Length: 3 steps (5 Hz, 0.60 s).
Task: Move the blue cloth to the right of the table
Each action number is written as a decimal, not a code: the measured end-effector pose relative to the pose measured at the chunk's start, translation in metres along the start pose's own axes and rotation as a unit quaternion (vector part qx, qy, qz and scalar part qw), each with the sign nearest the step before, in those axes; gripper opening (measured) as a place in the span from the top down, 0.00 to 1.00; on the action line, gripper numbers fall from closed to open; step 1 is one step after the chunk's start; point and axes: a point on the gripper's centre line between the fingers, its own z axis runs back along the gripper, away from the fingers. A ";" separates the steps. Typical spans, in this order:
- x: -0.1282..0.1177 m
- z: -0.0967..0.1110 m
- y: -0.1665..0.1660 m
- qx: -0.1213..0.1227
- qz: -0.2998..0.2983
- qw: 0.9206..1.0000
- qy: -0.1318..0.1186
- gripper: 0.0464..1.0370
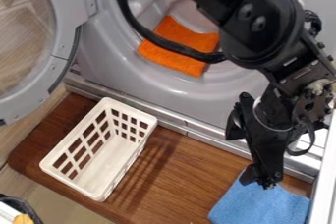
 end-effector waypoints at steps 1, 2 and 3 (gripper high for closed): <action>0.000 0.000 0.000 0.000 0.000 1.000 0.001 0.04; 0.000 0.000 0.000 -0.001 0.000 1.000 0.001 0.04; 0.000 0.000 0.000 0.000 0.002 1.000 0.001 0.04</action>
